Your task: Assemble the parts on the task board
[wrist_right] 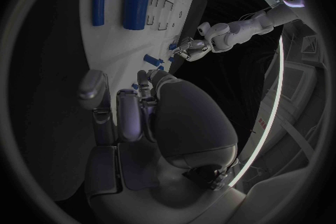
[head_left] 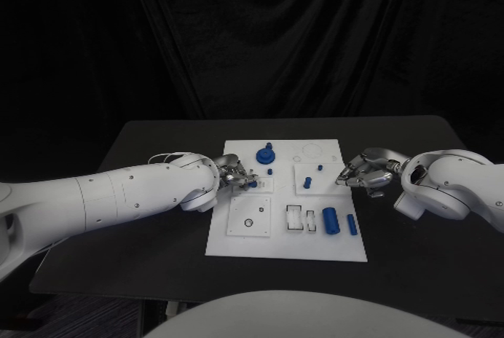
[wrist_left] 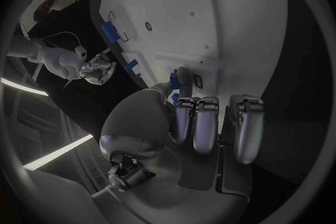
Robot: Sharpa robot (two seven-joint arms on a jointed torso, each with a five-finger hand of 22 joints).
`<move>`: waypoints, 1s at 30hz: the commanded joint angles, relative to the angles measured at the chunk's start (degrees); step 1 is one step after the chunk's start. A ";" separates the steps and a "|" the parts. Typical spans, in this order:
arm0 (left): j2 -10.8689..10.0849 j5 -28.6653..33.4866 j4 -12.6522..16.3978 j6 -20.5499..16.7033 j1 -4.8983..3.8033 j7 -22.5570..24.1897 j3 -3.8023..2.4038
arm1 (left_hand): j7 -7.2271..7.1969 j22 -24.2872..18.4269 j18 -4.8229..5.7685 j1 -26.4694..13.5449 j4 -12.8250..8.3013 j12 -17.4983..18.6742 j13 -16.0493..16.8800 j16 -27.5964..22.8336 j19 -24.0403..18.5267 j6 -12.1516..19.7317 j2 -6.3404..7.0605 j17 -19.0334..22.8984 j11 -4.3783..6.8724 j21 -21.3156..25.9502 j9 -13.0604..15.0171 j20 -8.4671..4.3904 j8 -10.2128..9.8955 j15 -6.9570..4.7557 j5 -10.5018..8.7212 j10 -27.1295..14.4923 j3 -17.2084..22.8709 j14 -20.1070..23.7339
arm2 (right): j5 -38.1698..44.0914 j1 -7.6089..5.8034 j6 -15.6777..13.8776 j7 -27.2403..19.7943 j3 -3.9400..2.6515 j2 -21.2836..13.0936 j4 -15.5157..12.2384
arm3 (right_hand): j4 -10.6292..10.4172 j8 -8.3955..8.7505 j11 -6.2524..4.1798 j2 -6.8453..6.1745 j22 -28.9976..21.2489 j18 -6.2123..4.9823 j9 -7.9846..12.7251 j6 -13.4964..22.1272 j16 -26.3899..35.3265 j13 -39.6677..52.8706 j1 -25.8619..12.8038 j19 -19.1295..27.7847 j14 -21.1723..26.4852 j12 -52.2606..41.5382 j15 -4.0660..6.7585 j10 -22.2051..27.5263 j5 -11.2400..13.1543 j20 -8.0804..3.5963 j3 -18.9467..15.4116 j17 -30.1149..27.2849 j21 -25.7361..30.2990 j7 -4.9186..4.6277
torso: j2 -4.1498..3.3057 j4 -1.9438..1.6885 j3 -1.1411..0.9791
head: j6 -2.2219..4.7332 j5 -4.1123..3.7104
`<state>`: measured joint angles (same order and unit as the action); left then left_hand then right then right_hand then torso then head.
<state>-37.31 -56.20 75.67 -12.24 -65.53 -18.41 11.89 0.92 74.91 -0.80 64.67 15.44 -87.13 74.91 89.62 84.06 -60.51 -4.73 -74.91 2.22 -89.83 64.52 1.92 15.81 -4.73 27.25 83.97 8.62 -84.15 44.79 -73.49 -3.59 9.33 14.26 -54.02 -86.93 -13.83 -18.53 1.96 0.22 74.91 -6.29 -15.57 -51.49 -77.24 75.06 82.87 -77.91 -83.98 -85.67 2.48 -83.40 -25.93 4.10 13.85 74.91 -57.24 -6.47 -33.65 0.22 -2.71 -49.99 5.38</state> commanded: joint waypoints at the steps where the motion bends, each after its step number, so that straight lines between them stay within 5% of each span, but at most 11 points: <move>1: 0.13 0.03 -0.06 1.50 0.36 -0.40 0.21 | -0.06 15.09 0.80 0.80 -0.15 0.01 12.42 0.38 5.94 -0.43 0.15 -15.09 0.47 -0.17 0.12 -0.38 0.31 -0.45 0.17 3.33 0.86 -5.85 | 0.18 0.16 0.77 1.08 -0.04 0.01 -0.01 | 0.04 -0.25 -0.04 -0.09 5.15 -0.44 -0.06 0.47 0.31 8.34 0.57 0.52 -1.23 0.25 -0.52 0.43 -0.35 0.07 0.29 3.23 0.49 0.06 | 0.01 0.06 -0.04 | -0.01 0.05; 7: 0.02 0.03 0.05 1.51 0.39 -0.82 0.21 | -0.20 15.09 0.80 1.76 -1.00 -0.08 12.50 0.38 5.94 -0.56 1.27 -15.09 0.65 -0.17 0.37 -0.60 0.36 -0.65 0.34 3.45 2.85 -5.85 | 0.18 0.17 0.96 1.17 -0.04 0.00 0.01 | 0.06 -0.27 -0.04 -0.08 5.11 -0.46 -0.07 0.49 0.46 8.27 0.58 0.57 -1.16 0.31 -0.53 0.52 -0.36 0.08 0.33 3.10 0.63 0.05 | 0.04 0.04 -0.08 | -0.01 0.07; 12: 0.01 0.03 0.17 1.56 0.41 -1.14 0.21 | -0.23 15.09 0.80 1.91 -1.66 -0.13 12.55 0.38 5.94 -0.87 2.38 -15.09 0.72 -0.17 0.64 -0.74 0.42 -0.75 -3.51 3.55 4.45 -5.85 | 0.18 0.18 1.07 1.20 -0.04 0.05 0.04 | 0.07 -0.29 -0.02 -0.08 5.01 -0.52 -0.08 0.52 0.61 8.17 0.58 0.71 -1.08 0.38 -0.54 0.63 -0.37 0.09 0.37 2.97 0.96 0.04 | 0.03 0.07 -0.08 | -0.01 0.16; 19: 0.15 0.03 0.32 1.61 0.43 -1.64 0.21 | -0.35 15.09 0.80 2.46 -2.56 -0.21 12.63 0.38 5.94 -1.15 2.65 -15.09 0.81 -0.17 0.88 -0.82 0.51 -0.83 -5.79 3.66 5.76 -5.85 | 0.18 0.22 1.14 1.21 -0.04 0.07 0.04 | 0.08 -0.30 -0.01 -0.08 4.94 -0.56 -0.08 0.55 0.74 8.07 0.58 0.80 -1.01 0.45 -0.55 0.74 -0.37 0.10 0.42 2.85 1.21 0.03 | 0.02 -0.03 -0.06 | -0.01 0.05; 24: 0.28 0.03 0.25 1.50 0.43 -1.93 0.21 | -0.26 15.09 0.80 1.49 -2.13 -0.07 12.50 0.38 5.94 -1.34 2.72 -15.09 0.76 -0.17 0.98 -0.82 0.45 -0.81 -10.11 3.57 5.94 -5.85 | 0.18 0.22 1.15 1.21 -0.04 0.02 0.02 | 0.09 -0.32 0.00 -0.09 4.89 -0.58 -0.09 0.57 0.81 7.96 0.58 0.86 -0.97 0.54 -0.56 0.88 -0.37 0.11 0.44 2.79 1.34 0.02 | 0.03 -0.06 -0.05 | -0.01 -0.09; 26: 0.36 0.03 0.14 1.26 0.44 -1.89 0.21 | -0.06 15.09 0.80 -0.17 -0.82 0.00 12.44 0.38 5.94 -1.23 2.84 -15.09 0.59 -0.17 0.87 -0.73 0.14 -0.69 -13.44 3.52 5.06 -5.85 | 0.19 0.23 1.17 1.22 -0.04 0.03 0.02 | 0.09 -0.32 0.00 -0.09 4.89 -0.58 -0.09 0.57 0.81 7.96 0.58 0.86 -0.97 0.54 -0.56 0.88 -0.37 0.11 0.44 2.79 1.34 0.02 | 0.04 -0.04 -0.05 | -0.01 0.00; 30: 0.52 0.03 0.01 0.94 0.44 -1.73 0.21 | 0.26 15.09 0.80 -2.95 1.09 0.13 12.32 0.38 5.94 -1.14 2.83 -15.09 0.32 -0.17 0.55 -0.55 -0.38 -0.47 -15.94 3.40 2.96 -5.85 | 0.19 0.23 1.19 1.22 -0.04 0.06 0.03 | 0.10 -0.34 0.01 -0.11 4.82 -0.62 -0.10 0.59 0.91 7.88 0.57 0.96 -0.92 0.60 -0.58 0.97 -0.38 0.12 0.47 2.71 1.60 0.01 | 0.03 0.08 -0.05 | -0.01 0.12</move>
<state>-37.06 -56.21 75.59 -12.31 -65.51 -19.47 11.92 0.72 74.91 -0.79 62.45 16.32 -87.13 74.91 89.62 83.97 -61.74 -1.81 -74.91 2.60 -89.83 65.20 1.42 15.73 -5.12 11.73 83.97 12.09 -84.15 44.80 -73.44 -2.91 9.60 14.25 -53.96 -86.90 -13.67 -18.52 1.96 0.22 74.90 -6.28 -15.61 -51.49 -76.70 75.05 82.86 -77.36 -84.07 -85.47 2.39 -82.99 -25.93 4.24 14.01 74.91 -55.94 -6.47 -33.61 0.21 -2.77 -49.99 5.43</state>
